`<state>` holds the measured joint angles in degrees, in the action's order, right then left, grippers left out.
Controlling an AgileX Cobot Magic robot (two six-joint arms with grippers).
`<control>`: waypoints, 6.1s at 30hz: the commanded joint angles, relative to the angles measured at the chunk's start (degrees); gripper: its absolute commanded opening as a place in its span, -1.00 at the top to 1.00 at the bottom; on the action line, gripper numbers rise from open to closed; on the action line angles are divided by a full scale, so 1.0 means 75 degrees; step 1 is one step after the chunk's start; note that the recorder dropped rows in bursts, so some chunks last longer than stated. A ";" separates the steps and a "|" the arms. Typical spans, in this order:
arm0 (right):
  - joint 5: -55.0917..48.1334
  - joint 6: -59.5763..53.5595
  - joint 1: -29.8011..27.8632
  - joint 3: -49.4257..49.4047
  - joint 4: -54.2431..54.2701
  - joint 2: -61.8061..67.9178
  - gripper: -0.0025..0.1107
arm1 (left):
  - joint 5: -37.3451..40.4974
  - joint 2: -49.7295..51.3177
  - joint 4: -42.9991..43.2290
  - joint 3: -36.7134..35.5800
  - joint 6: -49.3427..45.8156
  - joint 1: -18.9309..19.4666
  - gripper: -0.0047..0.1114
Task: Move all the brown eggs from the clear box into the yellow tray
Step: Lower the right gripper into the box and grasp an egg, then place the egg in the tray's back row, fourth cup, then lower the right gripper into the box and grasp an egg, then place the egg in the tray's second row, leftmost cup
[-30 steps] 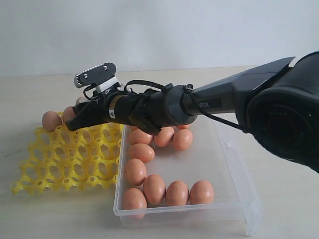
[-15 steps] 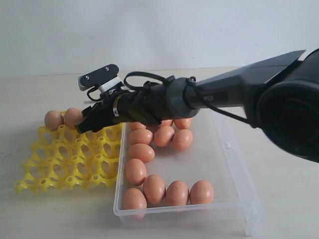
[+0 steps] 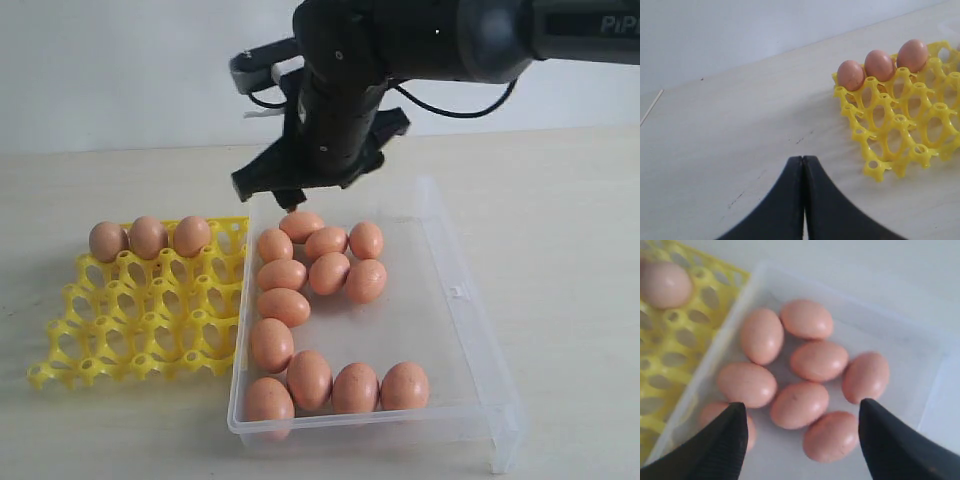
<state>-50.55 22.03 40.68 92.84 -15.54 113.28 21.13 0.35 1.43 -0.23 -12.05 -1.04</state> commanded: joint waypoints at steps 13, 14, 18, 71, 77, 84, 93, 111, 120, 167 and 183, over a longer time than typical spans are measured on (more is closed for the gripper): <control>-0.0787 0.3416 -0.1073 0.0053 0.1157 0.1021 -0.12 | -0.0058 -0.0046 0.0000 0.0031 0.0037 -0.0014 0.92; -0.0787 0.3599 -0.1096 0.0053 0.1140 0.1090 -0.12 | -0.0058 -0.0046 0.0000 0.0031 0.0037 -0.0014 0.92; -0.0787 0.4150 -0.1199 0.0053 0.1058 0.1291 -0.12 | -0.0058 -0.0046 0.0000 0.0031 0.0037 -0.0014 0.92; 0.6681 -0.1936 -0.0010 0.0053 0.1254 0.2507 0.96 | -0.0058 -0.0046 0.0000 0.0031 0.0037 -0.0014 0.92; 0.6595 -0.1903 -0.0010 0.0053 0.1274 0.2561 0.73 | -0.0058 -0.0046 0.0000 0.0031 0.0037 -0.0014 0.92; 0.5955 -0.1885 0.0076 0.0053 0.1274 0.2553 -0.22 | -0.0058 -0.0046 0.0000 0.0031 0.0037 -0.0014 0.92; 0.0604 -0.0078 -0.0176 0.0053 -0.0347 0.0452 -0.01 | -0.0058 -0.0046 0.0000 0.0031 0.0037 -0.0014 0.92; 0.0394 0.0999 -0.1439 0.0416 0.0188 0.1696 -0.13 | -0.0058 -0.0046 0.0000 0.0031 0.0037 -0.0014 0.92; 0.0771 0.0781 -0.1439 0.0416 0.0243 0.2152 -0.10 | -0.0058 -0.0046 0.0000 0.0031 0.0037 -0.0014 0.92; 0.8516 -0.0906 0.1510 0.1093 0.0589 0.3696 0.95 | -0.0058 -0.0046 0.0000 0.0031 0.0037 -0.0014 0.92; 0.8588 -0.0126 0.1510 0.1093 0.0589 0.3970 0.30 | -0.0058 -0.0046 0.0000 0.0031 0.0037 -0.0014 0.92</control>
<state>13.27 20.32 51.90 100.62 -10.66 142.92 21.13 0.35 1.43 -0.23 -12.05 -1.04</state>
